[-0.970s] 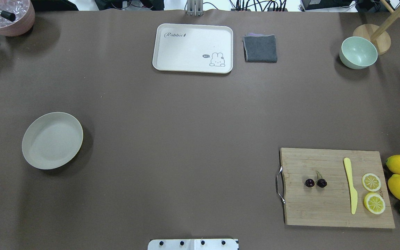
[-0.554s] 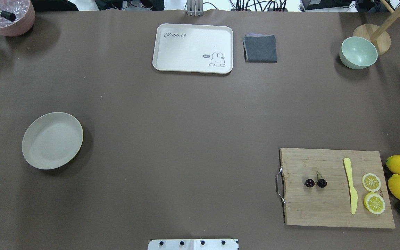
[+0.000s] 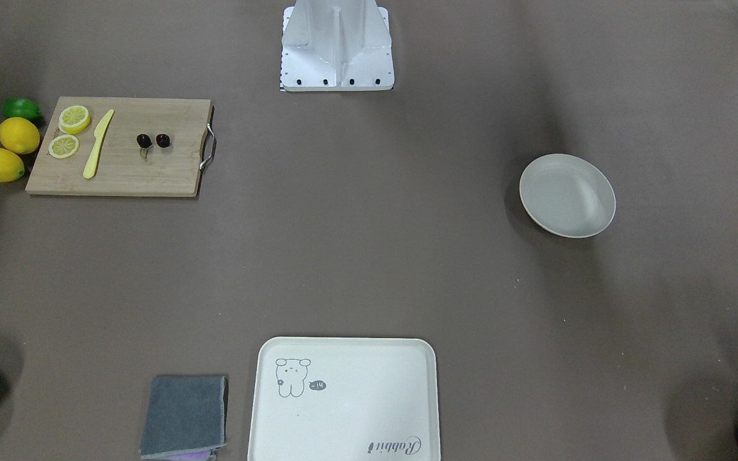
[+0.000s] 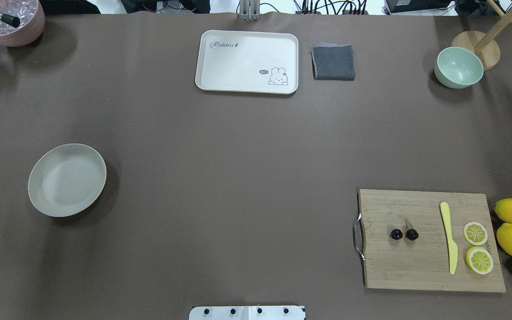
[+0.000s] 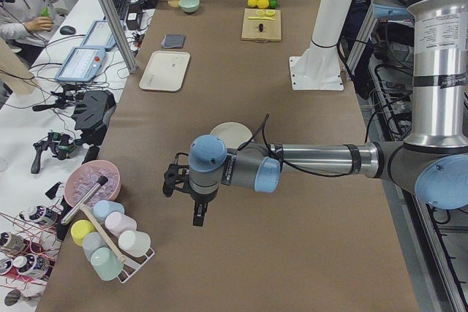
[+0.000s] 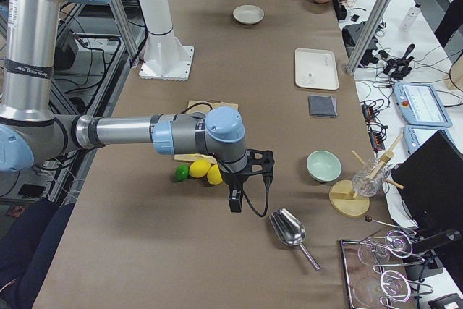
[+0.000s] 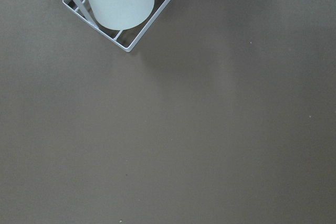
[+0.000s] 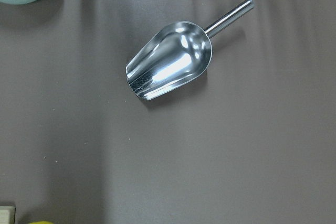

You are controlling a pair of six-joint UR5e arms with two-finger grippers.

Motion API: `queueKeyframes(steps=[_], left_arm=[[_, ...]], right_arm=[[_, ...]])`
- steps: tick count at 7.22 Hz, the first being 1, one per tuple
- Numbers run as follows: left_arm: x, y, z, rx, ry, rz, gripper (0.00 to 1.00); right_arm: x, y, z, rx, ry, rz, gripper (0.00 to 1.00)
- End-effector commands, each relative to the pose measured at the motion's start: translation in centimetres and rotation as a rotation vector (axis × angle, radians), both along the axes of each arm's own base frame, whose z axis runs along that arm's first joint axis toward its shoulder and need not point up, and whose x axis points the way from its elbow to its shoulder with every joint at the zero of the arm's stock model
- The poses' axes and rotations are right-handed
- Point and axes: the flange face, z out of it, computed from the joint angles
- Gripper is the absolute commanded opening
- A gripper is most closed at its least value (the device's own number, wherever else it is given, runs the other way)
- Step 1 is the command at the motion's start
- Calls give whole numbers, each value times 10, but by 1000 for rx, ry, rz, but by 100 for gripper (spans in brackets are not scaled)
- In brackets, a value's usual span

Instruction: Place red cherry on plate

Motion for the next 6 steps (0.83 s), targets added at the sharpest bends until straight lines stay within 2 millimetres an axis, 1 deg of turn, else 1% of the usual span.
queueKeyframes(steps=[1,2,4,5,6], left_arm=[[3,38,2,67,4,9,98],[4,39,2,57,11,4,98],[8,32,-8,53,55,7,98],[11,22,-23,62,106,5,98],[11,21,-31,76,101,2,98]], right_arm=[[-1,0,0,1,-10,-3,100],[-1,0,0,1,-11,-3,100],[-1,0,-1,4,-11,-3,100],[-1,0,-1,4,-11,-3,100],[-1,0,-2,5,-11,-3,100]])
